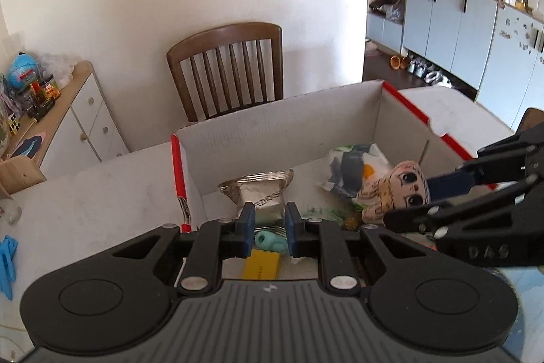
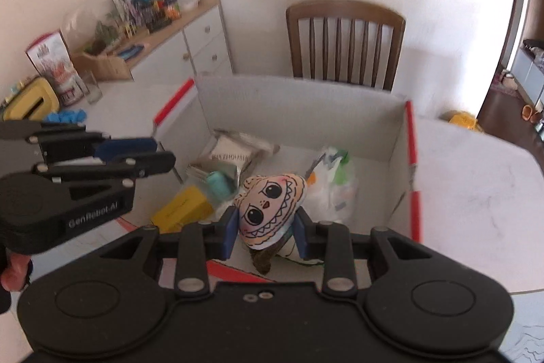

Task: Organize objects
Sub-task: 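Open both grippers to release the keychain and plush inside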

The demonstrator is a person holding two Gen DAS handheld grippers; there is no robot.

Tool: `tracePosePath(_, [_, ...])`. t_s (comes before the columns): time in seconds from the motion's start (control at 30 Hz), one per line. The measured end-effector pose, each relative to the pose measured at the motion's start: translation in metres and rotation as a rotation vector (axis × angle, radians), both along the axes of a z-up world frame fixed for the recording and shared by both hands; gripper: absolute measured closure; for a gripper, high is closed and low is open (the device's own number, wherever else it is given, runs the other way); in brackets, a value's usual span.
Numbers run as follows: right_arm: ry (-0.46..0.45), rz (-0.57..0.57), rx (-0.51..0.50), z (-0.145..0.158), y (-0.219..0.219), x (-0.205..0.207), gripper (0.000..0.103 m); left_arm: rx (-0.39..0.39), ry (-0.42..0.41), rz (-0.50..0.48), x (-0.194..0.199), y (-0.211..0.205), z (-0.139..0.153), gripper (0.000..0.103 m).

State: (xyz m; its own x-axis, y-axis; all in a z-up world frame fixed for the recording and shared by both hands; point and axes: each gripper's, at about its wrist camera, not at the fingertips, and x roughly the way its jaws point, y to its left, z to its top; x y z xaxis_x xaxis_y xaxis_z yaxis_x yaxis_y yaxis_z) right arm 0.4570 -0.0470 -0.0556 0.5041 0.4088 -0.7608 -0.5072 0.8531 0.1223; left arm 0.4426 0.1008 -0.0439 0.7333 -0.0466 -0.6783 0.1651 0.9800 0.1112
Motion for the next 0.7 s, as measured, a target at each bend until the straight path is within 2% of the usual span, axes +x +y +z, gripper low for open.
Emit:
tracePosePath(0.37, [0.08,-0.003,-0.025,-0.021,0.01,0.015,0.068,0.006,0.081,-0.022,0.013,-0.003,-0.02,0.085])
tracePosePath(0.5, [0.077,-0.002,-0.013,-0.019,0.007,0.013,0.059,-0.008,0.1,-0.015,0.016,-0.003,-0.024,0.085])
tracePosePath(0.7, [0.05,0.004,0.007,-0.004,0.001,0.005,0.058,-0.029,0.099,-0.014,0.012,-0.004,-0.017,0.085])
